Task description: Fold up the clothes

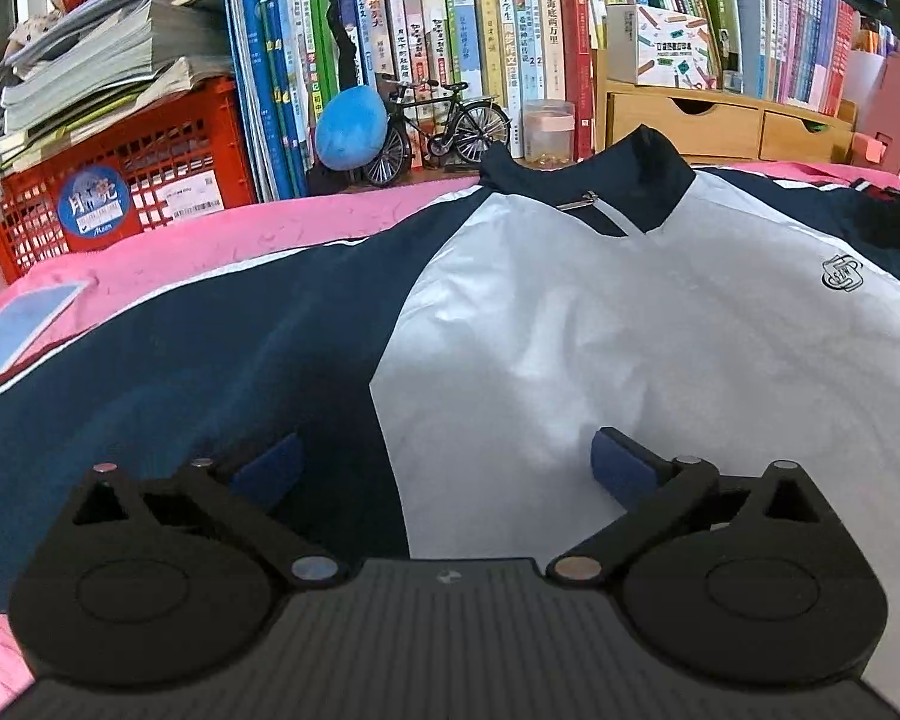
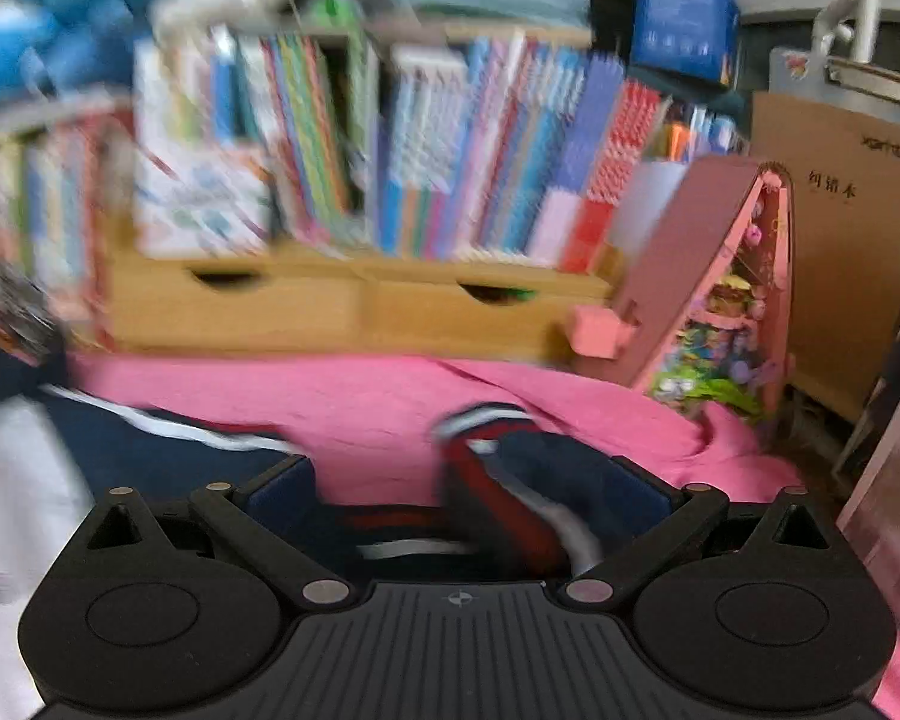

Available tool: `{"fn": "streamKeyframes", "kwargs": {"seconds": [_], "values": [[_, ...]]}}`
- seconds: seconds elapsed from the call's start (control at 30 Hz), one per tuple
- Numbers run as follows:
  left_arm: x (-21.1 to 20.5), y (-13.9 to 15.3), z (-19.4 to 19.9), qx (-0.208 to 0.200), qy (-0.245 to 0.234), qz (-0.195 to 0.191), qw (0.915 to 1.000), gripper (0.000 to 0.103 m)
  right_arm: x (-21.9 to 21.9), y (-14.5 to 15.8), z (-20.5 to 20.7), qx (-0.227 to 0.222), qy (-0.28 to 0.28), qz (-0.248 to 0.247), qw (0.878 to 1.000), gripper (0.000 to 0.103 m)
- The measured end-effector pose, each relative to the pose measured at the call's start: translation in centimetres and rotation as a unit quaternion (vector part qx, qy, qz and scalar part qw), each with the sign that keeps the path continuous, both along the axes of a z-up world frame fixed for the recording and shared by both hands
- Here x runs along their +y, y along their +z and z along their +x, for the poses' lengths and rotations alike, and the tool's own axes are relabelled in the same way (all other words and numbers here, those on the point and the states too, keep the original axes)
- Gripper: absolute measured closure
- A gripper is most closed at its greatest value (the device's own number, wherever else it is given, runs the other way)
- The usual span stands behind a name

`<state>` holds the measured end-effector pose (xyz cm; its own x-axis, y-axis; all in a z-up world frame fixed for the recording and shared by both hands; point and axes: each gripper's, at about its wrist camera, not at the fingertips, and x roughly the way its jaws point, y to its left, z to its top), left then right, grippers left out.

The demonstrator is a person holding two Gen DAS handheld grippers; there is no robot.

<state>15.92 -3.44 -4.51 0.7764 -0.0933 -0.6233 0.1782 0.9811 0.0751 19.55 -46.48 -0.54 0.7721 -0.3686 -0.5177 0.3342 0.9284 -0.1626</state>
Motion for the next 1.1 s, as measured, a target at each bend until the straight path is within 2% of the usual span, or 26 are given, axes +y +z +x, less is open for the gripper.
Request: {"fn": "streamKeyframes", "kwargs": {"seconds": [0.03, 0.07, 0.13, 0.17, 0.23, 0.27, 0.3, 0.37, 0.4, 0.43, 0.47, 0.53, 0.57, 0.63, 0.7, 0.73, 0.8, 0.9, 1.03, 1.1], "values": [[0.0, 0.0, 0.0, 0.001, 0.0, -0.001, 1.0, 0.0, -0.9, -0.5, 1.4, 0.031, -0.008, -0.001, 0.999, 0.0], [0.0, 0.0, 0.1, 0.002, 0.0, -0.003, 1.0, 0.0, -1.5, -0.3, 1.7, 0.03, -0.028, -0.008, 0.999, 0.003], [0.1, 0.0, 0.1, 0.004, 0.001, -0.006, 1.0, 0.0, -2.8, 0.1, 2.3, 0.026, -0.068, -0.021, 0.997, 0.05], [0.1, 0.0, 0.1, 0.004, 0.001, -0.007, 1.0, 0.0, -3.4, 0.3, 2.6, 0.025, -0.089, -0.028, 0.995, 0.081], [0.2, 0.0, 0.1, 0.006, 0.001, -0.009, 0.9999, 0.0, -4.7, 0.7, 3.2, 0.021, -0.129, -0.041, 0.991, 0.085], [0.2, 0.0, 0.1, 0.006, 0.001, -0.01, 0.9999, 0.0, -5.4, 1.0, 3.3, 0.014, -0.15, -0.049, 0.987, 0.086], [0.2, 0.0, 0.1, 0.006, 0.002, -0.01, 0.9999, 0.0, -6.1, 2.1, 2.1, -0.03, -0.181, -0.065, 0.981, 0.086], [0.2, 0.0, 0.1, 0.007, 0.002, -0.011, 0.9999, 0.0, -7.5, 3.9, 0.0, -0.111, -0.237, -0.093, 0.961, 0.084], [0.2, 0.0, 0.1, 0.007, 0.002, -0.011, 0.9999, 0.0, -8.2, 3.6, -0.3, -0.098, -0.243, -0.092, 0.961, 0.081], [0.2, 0.0, 0.1, 0.007, 0.002, -0.011, 0.9999, 0.0, -8.8, 3.2, -0.6, -0.085, -0.248, -0.09, 0.961, 0.069], [0.2, 0.0, 0.1, 0.007, 0.002, -0.011, 0.9999, 0.0, -9.5, 2.9, -0.8, -0.072, -0.254, -0.088, 0.96, 0.048], [0.2, 0.0, 0.1, 0.007, 0.001, -0.011, 0.9999, 0.0, -10.9, 2.1, -1.4, -0.046, -0.263, -0.084, 0.96, 0.022], [0.2, 0.0, 0.1, 0.007, 0.001, -0.011, 0.9999, 0.0, -11.3, 1.2, -2.0, -0.034, -0.253, -0.078, 0.964, 0.022], [0.2, 0.1, 0.0, 0.007, 0.001, -0.01, 0.9999, 0.0, -11.3, 0.1, -3.5, -0.037, -0.235, -0.077, 0.968, 0.019], [0.2, 0.1, 0.0, 0.007, 0.001, -0.01, 0.9999, 0.0, -11.0, -0.3, -4.9, -0.052, -0.208, -0.063, 0.975, 0.016], [0.2, 0.1, 0.0, 0.007, 0.001, -0.01, 0.9999, 0.0, -10.9, -0.2, -5.6, -0.065, -0.19, -0.05, 0.978, 0.011], [0.3, 0.1, 0.0, 0.007, 0.001, -0.011, 0.9999, 0.0, -10.0, -0.1, -6.4, -0.077, -0.118, -0.002, 0.99, 0.004], [0.3, 0.1, 0.0, 0.007, 0.001, -0.011, 0.9999, 0.0, -8.5, 0.1, -7.6, -0.09, -0.008, 0.068, 0.994, 0.005], [0.4, 0.1, 0.0, 0.008, 0.0, -0.01, 0.9999, 0.0, -3.1, -1.8, -7.2, -0.026, 0.088, 0.085, 0.992, 0.011], [0.5, 0.1, 0.0, 0.008, -0.001, -0.01, 0.9999, 0.0, -2.1, -2.9, -7.0, 0.008, 0.093, 0.087, 0.992, 0.011]]}}
